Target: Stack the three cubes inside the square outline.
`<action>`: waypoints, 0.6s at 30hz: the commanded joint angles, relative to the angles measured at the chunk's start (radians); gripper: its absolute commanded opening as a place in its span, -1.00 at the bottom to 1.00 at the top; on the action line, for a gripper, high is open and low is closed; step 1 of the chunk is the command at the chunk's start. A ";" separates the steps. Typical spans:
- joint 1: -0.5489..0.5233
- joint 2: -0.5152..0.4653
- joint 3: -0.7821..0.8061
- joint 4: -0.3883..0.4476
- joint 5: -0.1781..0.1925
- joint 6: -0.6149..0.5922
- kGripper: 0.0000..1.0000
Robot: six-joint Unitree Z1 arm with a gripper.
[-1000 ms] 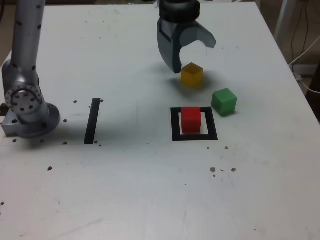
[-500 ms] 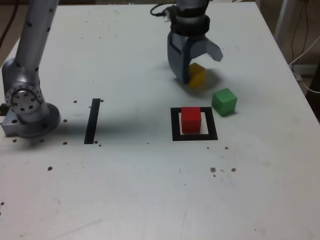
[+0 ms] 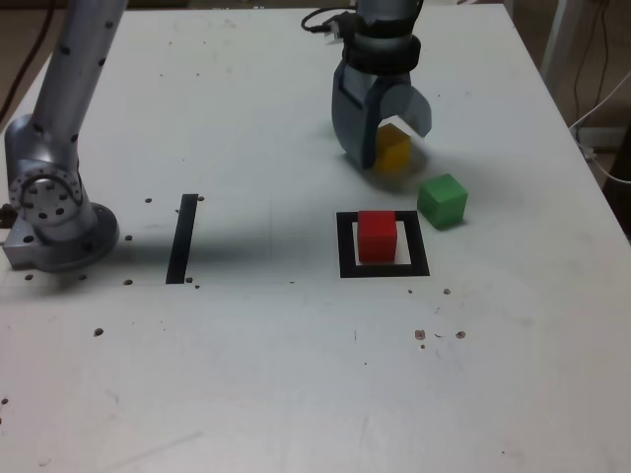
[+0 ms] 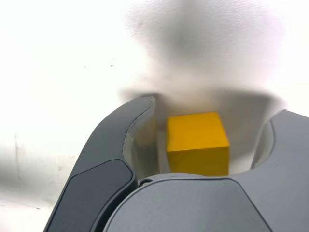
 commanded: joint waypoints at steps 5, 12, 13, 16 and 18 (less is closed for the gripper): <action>-0.007 0.013 -0.006 0.008 0.002 -0.005 -0.35; -0.009 0.015 -0.009 -0.003 0.003 -0.004 -0.62; -0.009 0.013 -0.010 -0.004 0.004 -0.003 -0.66; -0.010 0.005 -0.011 0.000 0.007 0.002 -0.70; -0.011 -0.006 -0.012 0.009 0.010 0.009 -0.70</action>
